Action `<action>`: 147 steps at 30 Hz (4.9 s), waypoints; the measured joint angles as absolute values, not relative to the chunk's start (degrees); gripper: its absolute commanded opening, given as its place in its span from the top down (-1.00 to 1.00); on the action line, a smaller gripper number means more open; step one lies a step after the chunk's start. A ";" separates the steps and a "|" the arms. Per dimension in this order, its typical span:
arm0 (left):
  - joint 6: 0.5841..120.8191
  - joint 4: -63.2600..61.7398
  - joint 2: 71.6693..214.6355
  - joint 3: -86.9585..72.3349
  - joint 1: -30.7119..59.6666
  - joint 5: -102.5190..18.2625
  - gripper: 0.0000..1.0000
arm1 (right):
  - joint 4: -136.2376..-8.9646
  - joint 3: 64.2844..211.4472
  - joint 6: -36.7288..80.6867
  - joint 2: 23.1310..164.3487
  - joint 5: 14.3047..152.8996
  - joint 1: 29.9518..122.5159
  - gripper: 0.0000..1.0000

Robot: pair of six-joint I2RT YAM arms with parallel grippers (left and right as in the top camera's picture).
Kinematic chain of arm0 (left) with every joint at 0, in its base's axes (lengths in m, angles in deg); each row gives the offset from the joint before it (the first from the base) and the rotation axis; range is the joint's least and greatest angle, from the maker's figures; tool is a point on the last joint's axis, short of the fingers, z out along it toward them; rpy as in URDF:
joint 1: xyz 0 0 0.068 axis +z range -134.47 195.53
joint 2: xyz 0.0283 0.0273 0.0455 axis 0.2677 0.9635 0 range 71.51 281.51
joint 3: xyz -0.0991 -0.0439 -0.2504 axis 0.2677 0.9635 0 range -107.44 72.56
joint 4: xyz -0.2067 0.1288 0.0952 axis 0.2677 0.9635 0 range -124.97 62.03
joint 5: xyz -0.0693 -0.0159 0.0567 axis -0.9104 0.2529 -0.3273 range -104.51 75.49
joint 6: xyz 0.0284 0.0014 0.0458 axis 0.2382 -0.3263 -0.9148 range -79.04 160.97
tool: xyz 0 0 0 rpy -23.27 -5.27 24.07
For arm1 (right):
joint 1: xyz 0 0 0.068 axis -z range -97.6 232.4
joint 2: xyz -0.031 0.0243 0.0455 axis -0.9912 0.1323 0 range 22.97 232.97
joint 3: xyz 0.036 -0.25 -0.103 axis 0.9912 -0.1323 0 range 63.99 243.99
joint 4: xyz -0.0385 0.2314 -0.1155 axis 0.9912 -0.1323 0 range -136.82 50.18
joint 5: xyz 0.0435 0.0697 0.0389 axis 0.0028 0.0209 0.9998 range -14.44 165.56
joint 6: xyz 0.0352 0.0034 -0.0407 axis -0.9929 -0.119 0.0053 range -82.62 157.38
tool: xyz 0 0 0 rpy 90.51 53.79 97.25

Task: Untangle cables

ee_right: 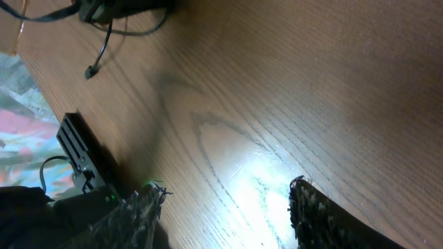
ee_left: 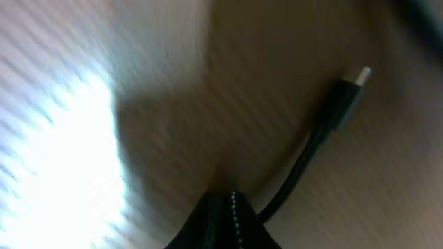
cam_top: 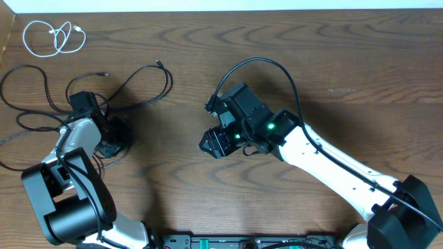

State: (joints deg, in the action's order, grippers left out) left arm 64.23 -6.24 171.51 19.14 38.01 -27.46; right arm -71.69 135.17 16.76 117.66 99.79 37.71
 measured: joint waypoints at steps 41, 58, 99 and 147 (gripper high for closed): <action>71.60 -1.97 162.55 20.36 47.21 -7.49 -0.60 | -74.49 135.17 24.60 117.66 99.48 37.71 -0.18; 69.00 1.17 162.59 21.34 47.25 -11.83 -0.30 | -74.58 135.17 26.35 117.66 99.20 37.71 -0.19; 69.32 2.97 164.74 21.32 52.08 -17.95 -0.22 | -75.39 135.17 26.37 117.66 99.09 37.71 -0.18; 83.18 -5.43 173.11 17.12 73.17 -11.40 0.38 | -76.46 135.17 26.35 117.66 97.73 37.71 -0.19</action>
State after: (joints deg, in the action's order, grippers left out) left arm 83.18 -5.43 173.11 17.12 73.17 -11.40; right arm -76.46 135.17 26.35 117.66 97.73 37.71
